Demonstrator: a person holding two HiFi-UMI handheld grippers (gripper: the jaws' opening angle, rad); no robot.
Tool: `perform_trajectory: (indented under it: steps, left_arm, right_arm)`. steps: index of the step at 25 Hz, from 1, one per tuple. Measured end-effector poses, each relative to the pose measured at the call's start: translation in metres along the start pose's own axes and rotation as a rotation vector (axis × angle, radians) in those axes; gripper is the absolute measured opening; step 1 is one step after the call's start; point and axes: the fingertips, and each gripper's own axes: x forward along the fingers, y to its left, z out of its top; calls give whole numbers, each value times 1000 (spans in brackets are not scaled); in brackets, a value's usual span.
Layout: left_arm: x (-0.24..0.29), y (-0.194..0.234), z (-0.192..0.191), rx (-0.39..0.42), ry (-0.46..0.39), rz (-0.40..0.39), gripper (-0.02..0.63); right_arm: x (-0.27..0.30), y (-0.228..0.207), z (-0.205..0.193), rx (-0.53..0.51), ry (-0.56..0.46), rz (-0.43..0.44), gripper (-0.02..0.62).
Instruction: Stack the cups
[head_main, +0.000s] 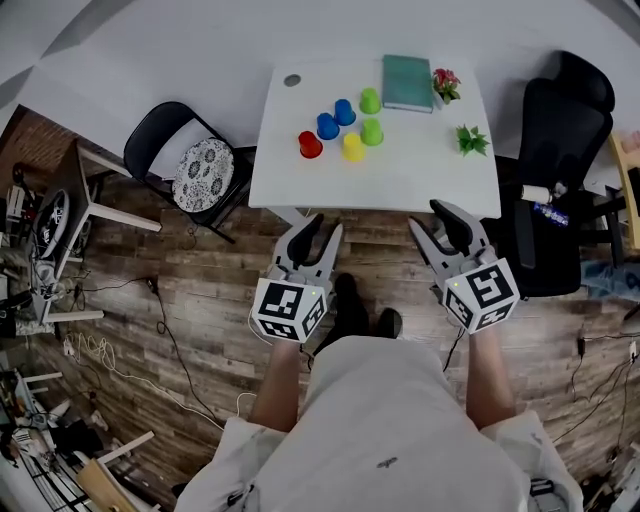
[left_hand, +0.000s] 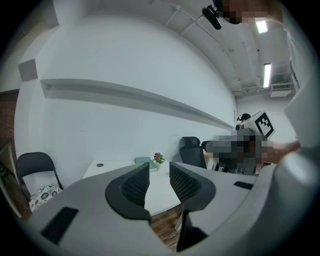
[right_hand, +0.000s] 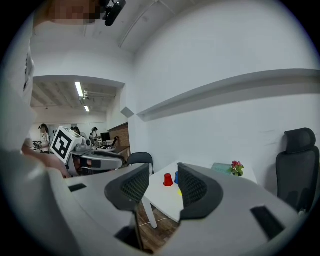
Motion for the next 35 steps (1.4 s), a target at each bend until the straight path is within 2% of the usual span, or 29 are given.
perform_trajectory:
  steps: [12,21,35]
  left_arm:
    - [44,48,10,31,25,-57,150]
    - [71,76,10,29,44,-133,149]
    - [85,108,3,19,68,-235,150]
  right_arm:
    - [60,-12,14,-18,27,-6,230]
    - [94,-26,20,-10,46,-70,230]
    - [140,-40,8,7,109,-189,221]
